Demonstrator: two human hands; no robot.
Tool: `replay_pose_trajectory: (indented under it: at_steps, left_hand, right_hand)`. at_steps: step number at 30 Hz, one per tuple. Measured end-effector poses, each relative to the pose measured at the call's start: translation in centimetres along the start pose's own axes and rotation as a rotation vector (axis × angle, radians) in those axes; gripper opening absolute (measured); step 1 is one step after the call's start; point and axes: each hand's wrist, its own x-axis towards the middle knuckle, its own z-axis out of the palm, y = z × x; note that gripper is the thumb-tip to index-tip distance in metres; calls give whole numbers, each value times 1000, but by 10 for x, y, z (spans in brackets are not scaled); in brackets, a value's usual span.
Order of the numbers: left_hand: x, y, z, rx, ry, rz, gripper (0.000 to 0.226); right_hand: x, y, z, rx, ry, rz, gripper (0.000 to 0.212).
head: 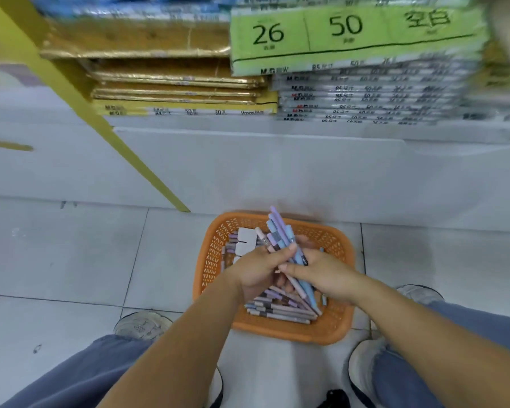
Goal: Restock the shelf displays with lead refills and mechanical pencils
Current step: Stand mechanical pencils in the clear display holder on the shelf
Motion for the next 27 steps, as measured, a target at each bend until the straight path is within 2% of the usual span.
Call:
replay_pose_trajectory:
  at_steps: [3,6,8,10,12,14,15,20,27]
  left_hand:
    - [-21,20,17,-15,-13,42,35]
    - [-42,45,35,-30,0,146,32]
    - [-59,64,47,-40,99,208,33]
    - [-80,83,60,93,228,265,30]
    - [-105,103,78,289,257,312,25]
    - [-131,124,101,416,215,364,25]
    - [-144,134,114,463,194,397,24]
    - [-191,183,166,572,219,579,18]
    - [-200,270,199,572,343,761,30]
  right_hand:
    - [-21,-23,2,-76,20,-32,18]
    - [-47,-54,1,-196,96,-109,16]
    - [-68,-78,-7,-363,122,-122,33]
    - [-90,-105,-20,-466,218,-140,42]
    - [-114,-134,-27,-370,379,-279,29]
    - [-136,-164,-22,-176,409,-446,11]
    - [-146,-178,-17,-126,394,-509,8]
    - [-189,-235,-8,-20,437,-708,7]
    - [-237,-329,-58,63,700,-1009,3]
